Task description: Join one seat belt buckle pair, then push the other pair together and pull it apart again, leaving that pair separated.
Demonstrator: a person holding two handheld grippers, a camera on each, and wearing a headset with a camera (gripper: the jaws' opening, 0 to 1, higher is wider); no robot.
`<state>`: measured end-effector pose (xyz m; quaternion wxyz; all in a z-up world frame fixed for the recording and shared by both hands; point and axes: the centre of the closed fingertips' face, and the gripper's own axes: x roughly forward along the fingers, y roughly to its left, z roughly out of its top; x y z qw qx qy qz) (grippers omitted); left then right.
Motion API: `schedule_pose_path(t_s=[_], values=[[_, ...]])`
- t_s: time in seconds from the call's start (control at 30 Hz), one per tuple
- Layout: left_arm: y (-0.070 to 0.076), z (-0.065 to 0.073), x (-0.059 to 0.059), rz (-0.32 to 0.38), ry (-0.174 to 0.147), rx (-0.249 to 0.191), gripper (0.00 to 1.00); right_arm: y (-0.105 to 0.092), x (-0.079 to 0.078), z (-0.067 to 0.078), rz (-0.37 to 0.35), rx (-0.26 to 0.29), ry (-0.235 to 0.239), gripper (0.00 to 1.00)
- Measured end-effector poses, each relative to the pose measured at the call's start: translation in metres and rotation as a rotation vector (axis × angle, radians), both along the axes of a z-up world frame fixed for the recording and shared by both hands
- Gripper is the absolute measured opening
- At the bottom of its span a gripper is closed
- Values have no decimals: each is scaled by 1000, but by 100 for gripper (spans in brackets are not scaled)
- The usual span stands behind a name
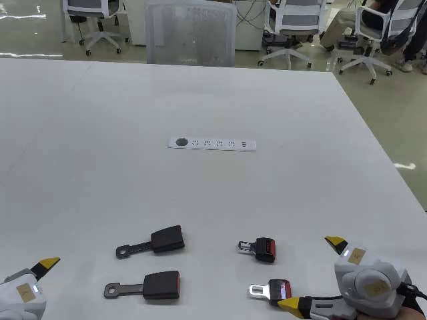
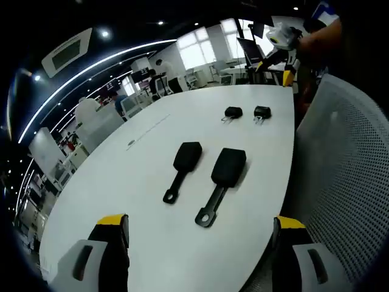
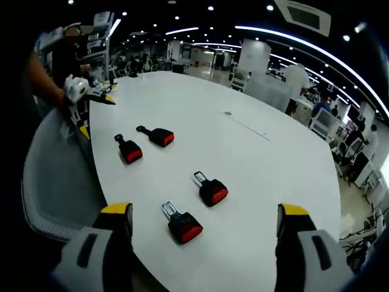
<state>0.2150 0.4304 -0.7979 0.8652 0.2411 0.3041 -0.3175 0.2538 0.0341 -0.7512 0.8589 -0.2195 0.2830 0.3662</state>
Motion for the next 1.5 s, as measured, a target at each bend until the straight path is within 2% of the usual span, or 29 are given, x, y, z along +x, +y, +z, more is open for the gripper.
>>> schedule_pose_path(t_s=[0.13, 0.27, 0.4, 0.63, 0.7, 0.8, 0.93, 1.07, 1.17, 1.3, 1.5], values=[[1, -3, -1, 2, 13, 7, 97, -1, 0, -4, -2, -1, 14, 100], [0, -1, -1, -8, -5, 20, 97, 0, -4, -9, 11, 0, 21, 100], [4, -2, -1, 10, 6, 28, 95, 1, -5, -12, 38, -21, 25, 98], [5, 0, 0, 16, -7, 36, 96, 9, -3, -14, 74, -23, 32, 99], [8, -2, -1, 14, -4, 60, 96, 11, -2, -11, 72, -16, 33, 100], [10, -3, -1, 31, 4, 59, 96, 14, -2, -8, 64, 1, 31, 100], [9, -3, -1, 27, 5, 49, 96, 13, -4, -13, 61, -6, 34, 100], [5, 0, -1, 3, -6, 49, 95, 8, -5, -16, 25, 0, 38, 100], [5, -3, -2, 3, 7, 42, 95, 7, -8, -18, 24, -8, 45, 100], [3, -3, -3, -10, 3, 45, 95, 3, -12, -21, 47, -46, 45, 99], [4, -2, -2, -3, -2, 55, 96, 3, -11, -21, 41, -28, 48, 100]])
